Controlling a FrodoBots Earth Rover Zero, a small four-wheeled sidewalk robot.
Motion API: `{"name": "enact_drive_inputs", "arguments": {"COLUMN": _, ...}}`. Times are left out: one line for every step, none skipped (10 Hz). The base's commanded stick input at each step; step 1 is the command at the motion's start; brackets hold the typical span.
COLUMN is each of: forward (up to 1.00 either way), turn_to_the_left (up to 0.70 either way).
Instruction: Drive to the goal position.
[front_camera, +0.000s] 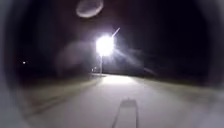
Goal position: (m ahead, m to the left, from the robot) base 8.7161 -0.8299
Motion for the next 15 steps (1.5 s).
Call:
{"name": "enact_drive_inputs", "arguments": {"forward": 1.0, "turn_to_the_left": 0.0}}
{"name": "enact_drive_inputs", "arguments": {"forward": 1.0, "turn_to_the_left": 0.0}}
{"name": "enact_drive_inputs", "arguments": {"forward": 1.0, "turn_to_the_left": 0.0}}
{"name": "enact_drive_inputs", "arguments": {"forward": 1.0, "turn_to_the_left": 0.0}}
{"name": "enact_drive_inputs", "arguments": {"forward": 1.0, "turn_to_the_left": 0.0}}
{"name": "enact_drive_inputs", "arguments": {"forward": 1.0, "turn_to_the_left": 0.0}}
{"name": "enact_drive_inputs", "arguments": {"forward": 1.0, "turn_to_the_left": 0.0}}
{"name": "enact_drive_inputs", "arguments": {"forward": 1.0, "turn_to_the_left": 0.0}}
{"name": "enact_drive_inputs", "arguments": {"forward": 1.0, "turn_to_the_left": 0.0}}
{"name": "enact_drive_inputs", "arguments": {"forward": 1.0, "turn_to_the_left": -0.14}}
{"name": "enact_drive_inputs", "arguments": {"forward": 1.0, "turn_to_the_left": -0.24}}
{"name": "enact_drive_inputs", "arguments": {"forward": 1.0, "turn_to_the_left": -0.05}}
{"name": "enact_drive_inputs", "arguments": {"forward": 1.0, "turn_to_the_left": 0.0}}
{"name": "enact_drive_inputs", "arguments": {"forward": 1.0, "turn_to_the_left": 0.0}}
{"name": "enact_drive_inputs", "arguments": {"forward": 1.0, "turn_to_the_left": 0.0}}
